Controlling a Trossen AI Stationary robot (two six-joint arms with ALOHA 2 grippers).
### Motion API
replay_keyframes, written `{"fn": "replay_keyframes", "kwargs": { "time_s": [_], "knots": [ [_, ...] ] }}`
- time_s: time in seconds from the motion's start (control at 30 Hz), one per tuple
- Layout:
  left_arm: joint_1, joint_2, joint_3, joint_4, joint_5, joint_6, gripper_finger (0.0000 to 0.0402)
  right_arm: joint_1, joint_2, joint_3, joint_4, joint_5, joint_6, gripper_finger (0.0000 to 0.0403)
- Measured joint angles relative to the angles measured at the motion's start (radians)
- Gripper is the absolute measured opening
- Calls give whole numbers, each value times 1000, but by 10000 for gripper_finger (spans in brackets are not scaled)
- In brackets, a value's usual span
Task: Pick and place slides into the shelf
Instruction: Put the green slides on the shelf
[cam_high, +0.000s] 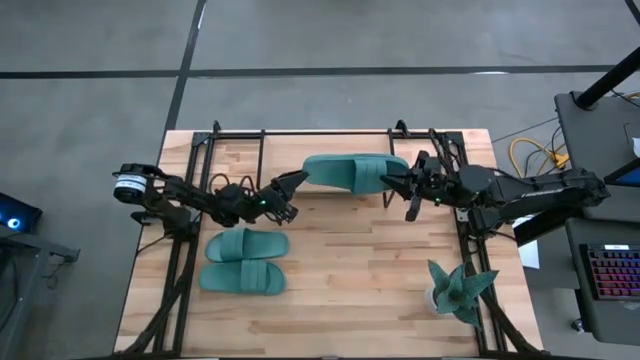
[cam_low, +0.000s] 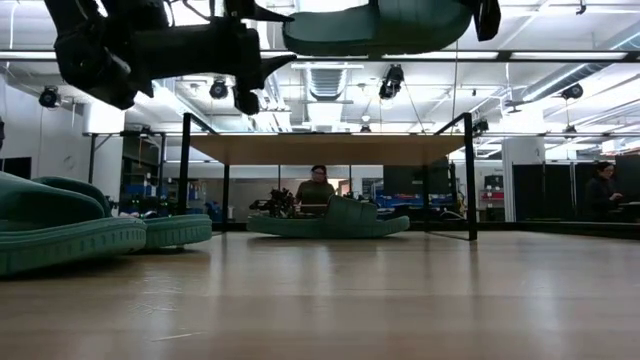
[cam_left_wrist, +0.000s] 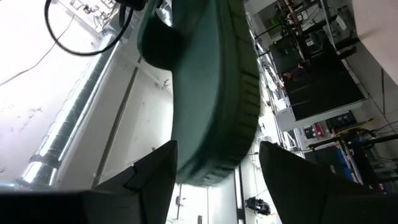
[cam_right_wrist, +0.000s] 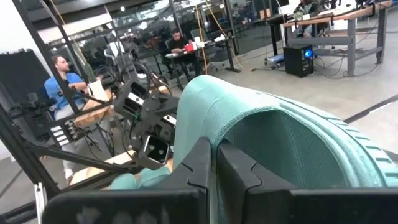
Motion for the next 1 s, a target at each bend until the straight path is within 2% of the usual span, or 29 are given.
{"fn": "replay_keyframes", "kwargs": {
  "time_s": [0.27,0.47,0.63,0.77,0.9,1.0],
  "knots": [
    [0,0,52,-124,3,-39,212,0,22,0,7,1,2,8],
    [0,0,54,-134,2,-134,212,0,7,0,9,8,-1,9],
    [0,0,78,-177,7,-137,201,0,16,0,11,6,-1,9],
    [0,0,97,-208,7,-147,159,0,15,0,10,6,-9,9],
    [0,0,108,-212,-7,-291,90,-1,12,0,15,11,-17,8],
    [-2,0,122,-218,-57,-394,42,-1,12,1,16,20,-17,9]
  ]
}}
